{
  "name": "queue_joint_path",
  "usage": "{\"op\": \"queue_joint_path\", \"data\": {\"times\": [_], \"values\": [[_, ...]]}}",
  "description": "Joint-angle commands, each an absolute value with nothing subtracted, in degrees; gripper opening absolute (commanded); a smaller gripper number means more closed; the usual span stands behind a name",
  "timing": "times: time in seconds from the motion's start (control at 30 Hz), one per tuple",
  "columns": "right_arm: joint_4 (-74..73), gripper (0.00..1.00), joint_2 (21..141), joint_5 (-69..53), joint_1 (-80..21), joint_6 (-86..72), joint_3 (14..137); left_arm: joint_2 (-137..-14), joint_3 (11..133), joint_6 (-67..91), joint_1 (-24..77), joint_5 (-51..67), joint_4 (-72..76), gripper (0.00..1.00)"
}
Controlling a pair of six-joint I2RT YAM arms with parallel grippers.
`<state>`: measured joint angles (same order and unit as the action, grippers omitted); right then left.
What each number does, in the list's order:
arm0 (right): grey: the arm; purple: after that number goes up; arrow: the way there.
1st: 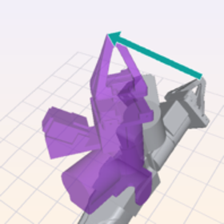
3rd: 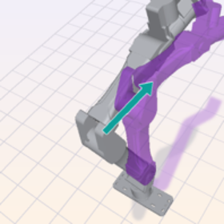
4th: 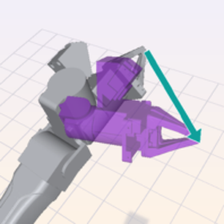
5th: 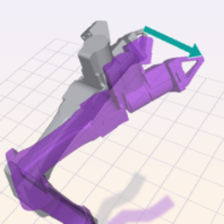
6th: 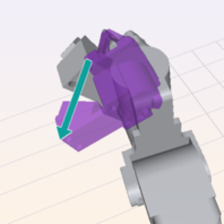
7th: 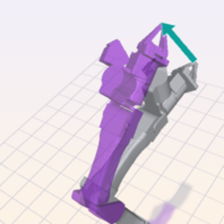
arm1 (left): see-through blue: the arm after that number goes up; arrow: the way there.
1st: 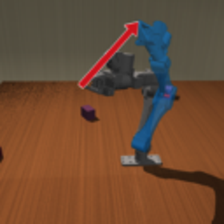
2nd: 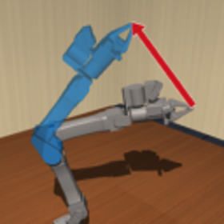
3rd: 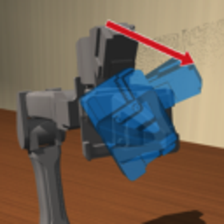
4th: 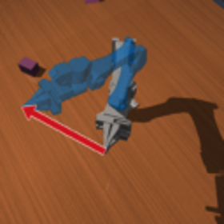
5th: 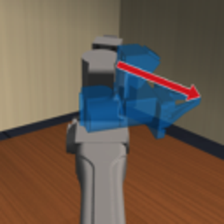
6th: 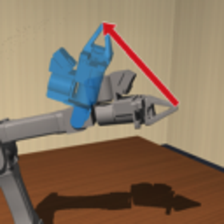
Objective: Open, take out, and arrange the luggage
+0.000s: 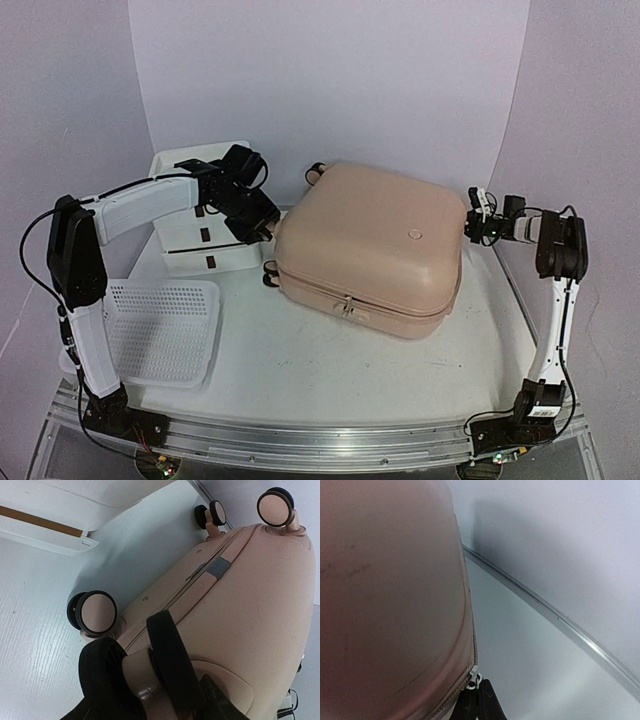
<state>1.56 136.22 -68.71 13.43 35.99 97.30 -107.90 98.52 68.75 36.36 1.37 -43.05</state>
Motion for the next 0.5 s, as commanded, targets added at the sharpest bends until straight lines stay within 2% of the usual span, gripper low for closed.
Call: {"op": "queue_joint_path", "data": {"times": [0.0, 0.1, 0.27, 0.37, 0.47], "values": [[22.46, 0.0, 140.38, -76.7, 12.86, 26.74, 109.35, -109.69, 99.08, 43.16, 38.26, -2.66, -49.5, 0.0], [23.08, 0.01, 141.25, -75.63, 11.59, 27.47, 108.69, -110.36, 99.83, 42.65, 38.58, -2.01, -49.48, 0.0], [23.03, 0.09, 137.8, -69.72, 11.51, 31.37, 101.43, -109.96, 99.77, 41.95, 38.93, -2.11, -48.82, 0.0], [22.77, 0.19, 134.65, -61.31, 12.12, 30.09, 97.54, -109.63, 99.18, 42.13, 38.95, -2.3, -48.52, 0.0], [22.03, 0.39, 128.64, -49.44, 13.76, 23.99, 91.56, -107.57, 96.93, 42.72, 38.94, -3.24, -46.85, 0.0]]}}
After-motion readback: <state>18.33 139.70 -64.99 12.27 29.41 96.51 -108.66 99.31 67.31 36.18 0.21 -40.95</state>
